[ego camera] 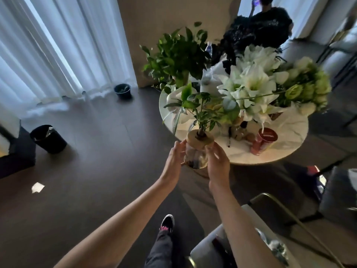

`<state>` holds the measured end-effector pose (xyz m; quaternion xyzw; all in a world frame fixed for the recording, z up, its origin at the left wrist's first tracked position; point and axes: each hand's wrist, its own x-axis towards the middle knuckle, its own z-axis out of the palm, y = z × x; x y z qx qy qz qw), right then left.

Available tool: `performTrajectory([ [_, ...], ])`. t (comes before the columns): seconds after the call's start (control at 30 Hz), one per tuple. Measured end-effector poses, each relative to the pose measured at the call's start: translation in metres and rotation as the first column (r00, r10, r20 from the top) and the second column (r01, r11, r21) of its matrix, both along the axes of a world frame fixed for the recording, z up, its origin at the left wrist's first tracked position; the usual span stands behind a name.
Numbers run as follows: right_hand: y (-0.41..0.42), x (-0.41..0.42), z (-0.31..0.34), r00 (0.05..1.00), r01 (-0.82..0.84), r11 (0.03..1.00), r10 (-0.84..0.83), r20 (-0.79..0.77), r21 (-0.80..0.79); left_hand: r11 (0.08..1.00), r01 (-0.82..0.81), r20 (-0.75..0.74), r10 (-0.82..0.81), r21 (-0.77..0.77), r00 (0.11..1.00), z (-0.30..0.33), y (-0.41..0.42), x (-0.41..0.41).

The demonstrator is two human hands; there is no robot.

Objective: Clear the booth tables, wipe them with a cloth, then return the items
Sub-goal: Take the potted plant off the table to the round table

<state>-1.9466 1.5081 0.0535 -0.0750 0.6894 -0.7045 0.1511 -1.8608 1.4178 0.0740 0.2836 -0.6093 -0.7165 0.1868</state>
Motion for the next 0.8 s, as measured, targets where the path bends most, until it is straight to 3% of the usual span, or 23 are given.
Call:
performTrajectory([
  [0.23,-0.072,-0.077,-0.047,0.999,-0.03,0.994,0.033,-0.026,0.101,0.983,0.172,0.047,-0.174,0.059,0.984,-0.049,-0.084,-0.083],
  [0.43,-0.129,-0.124,-0.095,0.997,0.057,0.989,-0.064,0.048,0.138,0.974,0.157,0.103,-0.175,0.161,0.979,-0.106,-0.139,-0.137],
  [0.8,-0.152,-0.147,-0.152,0.983,0.087,0.988,-0.106,0.151,0.129,0.972,0.17,0.153,-0.195,0.163,0.969,-0.156,-0.166,-0.174],
])
